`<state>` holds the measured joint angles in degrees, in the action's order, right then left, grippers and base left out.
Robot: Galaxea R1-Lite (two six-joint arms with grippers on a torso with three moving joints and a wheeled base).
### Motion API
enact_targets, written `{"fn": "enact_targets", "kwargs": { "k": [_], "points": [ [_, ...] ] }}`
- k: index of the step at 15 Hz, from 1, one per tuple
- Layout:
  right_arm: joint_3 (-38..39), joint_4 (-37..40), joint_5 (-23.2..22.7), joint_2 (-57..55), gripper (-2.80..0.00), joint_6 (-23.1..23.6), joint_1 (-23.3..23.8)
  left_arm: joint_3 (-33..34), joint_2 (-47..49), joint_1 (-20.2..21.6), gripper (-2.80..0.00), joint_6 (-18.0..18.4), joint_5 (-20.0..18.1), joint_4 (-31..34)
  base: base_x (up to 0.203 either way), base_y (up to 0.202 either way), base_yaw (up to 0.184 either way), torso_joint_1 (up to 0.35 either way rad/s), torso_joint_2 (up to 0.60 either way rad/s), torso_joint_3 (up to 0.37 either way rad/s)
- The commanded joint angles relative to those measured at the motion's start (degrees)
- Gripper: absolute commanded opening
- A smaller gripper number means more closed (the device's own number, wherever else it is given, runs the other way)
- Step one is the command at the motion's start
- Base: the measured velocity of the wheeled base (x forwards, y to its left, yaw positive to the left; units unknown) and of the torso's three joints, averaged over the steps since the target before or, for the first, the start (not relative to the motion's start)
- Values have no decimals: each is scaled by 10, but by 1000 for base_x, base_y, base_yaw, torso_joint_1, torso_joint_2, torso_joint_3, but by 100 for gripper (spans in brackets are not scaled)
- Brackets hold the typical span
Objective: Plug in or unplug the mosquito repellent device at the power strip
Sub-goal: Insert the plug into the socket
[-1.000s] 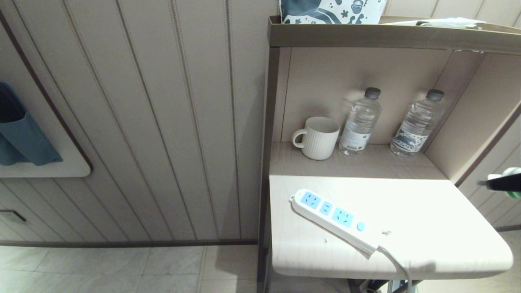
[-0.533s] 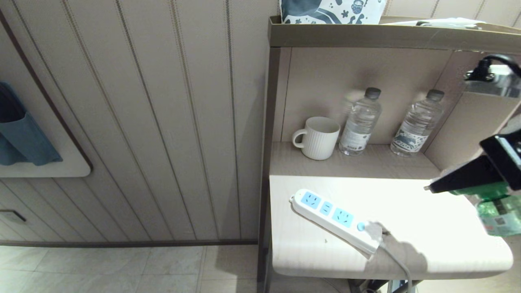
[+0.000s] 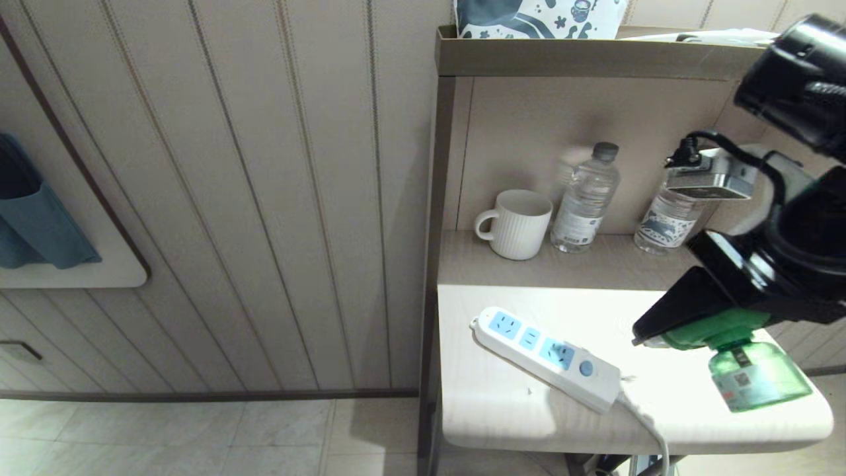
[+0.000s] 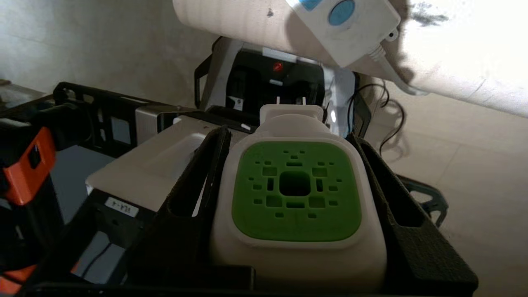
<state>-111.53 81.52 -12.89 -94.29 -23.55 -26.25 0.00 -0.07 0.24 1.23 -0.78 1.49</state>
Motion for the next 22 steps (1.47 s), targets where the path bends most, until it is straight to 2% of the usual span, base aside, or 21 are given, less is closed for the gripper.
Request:
{"fn": "enact_targets", "kwargs": {
  "k": [1, 3, 8, 12, 22],
  "points": [
    [-3, 6, -3, -50, -280, -34, -3, 0, 1, 0, -280, 0, 0, 0, 0, 0, 0, 0, 0, 0],
    [-3, 6, -5, -63, -280, -61, -7, 0, 1, 0, -280, 0, 0, 0, 0, 0, 0, 0, 0, 0],
    [3, 8, -5, -57, -280, -72, -13, 0, 1, 0, -280, 0, 0, 0, 0, 0, 0, 0, 0, 0],
    [2, 8, -1, -58, -280, -128, -21, 0, 1, 0, -280, 0, 0, 0, 0, 0, 0, 0, 0, 0],
    [28, 2, 2, -31, -280, -125, -19, 0, 1, 0, -280, 0, 0, 0, 0, 0, 0, 0, 0, 0]
  ]
}}
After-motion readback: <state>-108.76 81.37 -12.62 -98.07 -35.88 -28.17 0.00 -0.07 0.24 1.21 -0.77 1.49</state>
